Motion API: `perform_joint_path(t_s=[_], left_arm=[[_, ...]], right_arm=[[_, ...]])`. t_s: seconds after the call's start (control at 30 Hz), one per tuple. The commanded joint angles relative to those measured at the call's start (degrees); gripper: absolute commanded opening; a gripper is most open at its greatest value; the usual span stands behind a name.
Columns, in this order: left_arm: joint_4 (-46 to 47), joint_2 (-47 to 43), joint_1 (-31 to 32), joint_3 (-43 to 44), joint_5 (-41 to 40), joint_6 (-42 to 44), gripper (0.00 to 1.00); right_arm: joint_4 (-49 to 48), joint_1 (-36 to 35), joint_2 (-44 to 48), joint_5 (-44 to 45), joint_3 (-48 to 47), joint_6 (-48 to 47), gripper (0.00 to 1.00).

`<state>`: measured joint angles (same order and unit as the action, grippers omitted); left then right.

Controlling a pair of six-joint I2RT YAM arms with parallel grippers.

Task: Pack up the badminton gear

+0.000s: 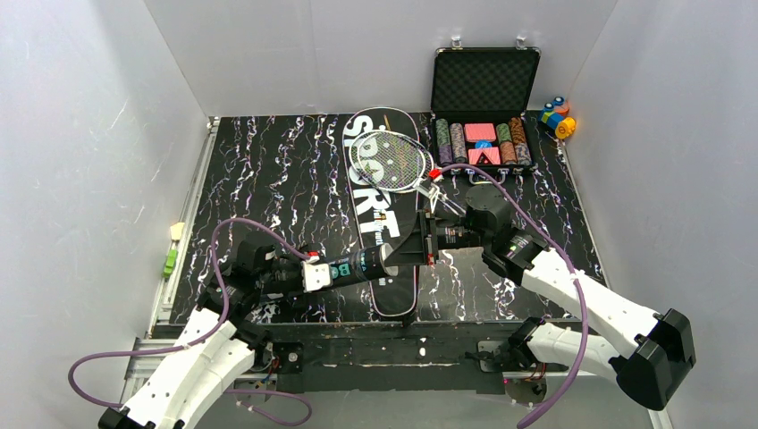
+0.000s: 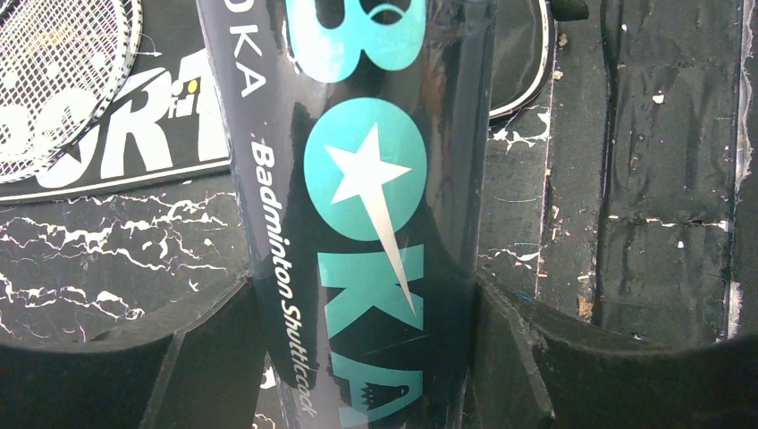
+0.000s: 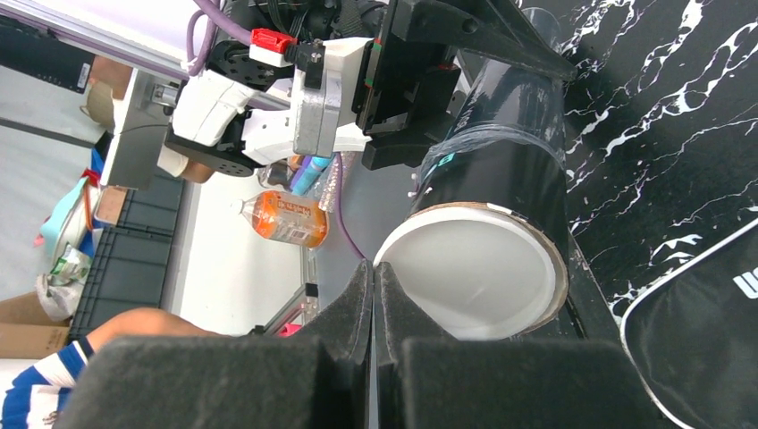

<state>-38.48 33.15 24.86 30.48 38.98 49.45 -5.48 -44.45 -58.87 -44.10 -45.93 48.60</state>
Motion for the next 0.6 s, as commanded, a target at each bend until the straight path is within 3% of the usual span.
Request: perform_joint_path(t_s=[0.0,0.33,0.37,0.43,0.57], left_arm=[[1.42,-0.68,-0.19,1.86,2.18,-0.69,0.11],[1.48,-0.36,-0.17,2.43,2.46,-0.95,0.11],[1.48,-0.37,-0.17,2.47,2.50,-0.99,0.11],[1.48,-0.46,-0.16,2.39,2.58,-0.90,0.11],[1.31,-0.69,-0.16,2.36,2.72,-0.76,0.11]], right_arm=[[0.58,-0.38,0.31,1.54,0.32,-2.88,0.01],[-4.21,-0.38,-3.43,-0.85,0.14,-2.02,0.01],[-5.25,-0.37,-3.29,-1.41,0.62,-1.31,0.06],[-7.56,-0.38,-2.48,-2.18,1.99,-0.14,0.34],[-9.56,-0.04,-0.96,-2.54,3.04,1.00,0.53]])
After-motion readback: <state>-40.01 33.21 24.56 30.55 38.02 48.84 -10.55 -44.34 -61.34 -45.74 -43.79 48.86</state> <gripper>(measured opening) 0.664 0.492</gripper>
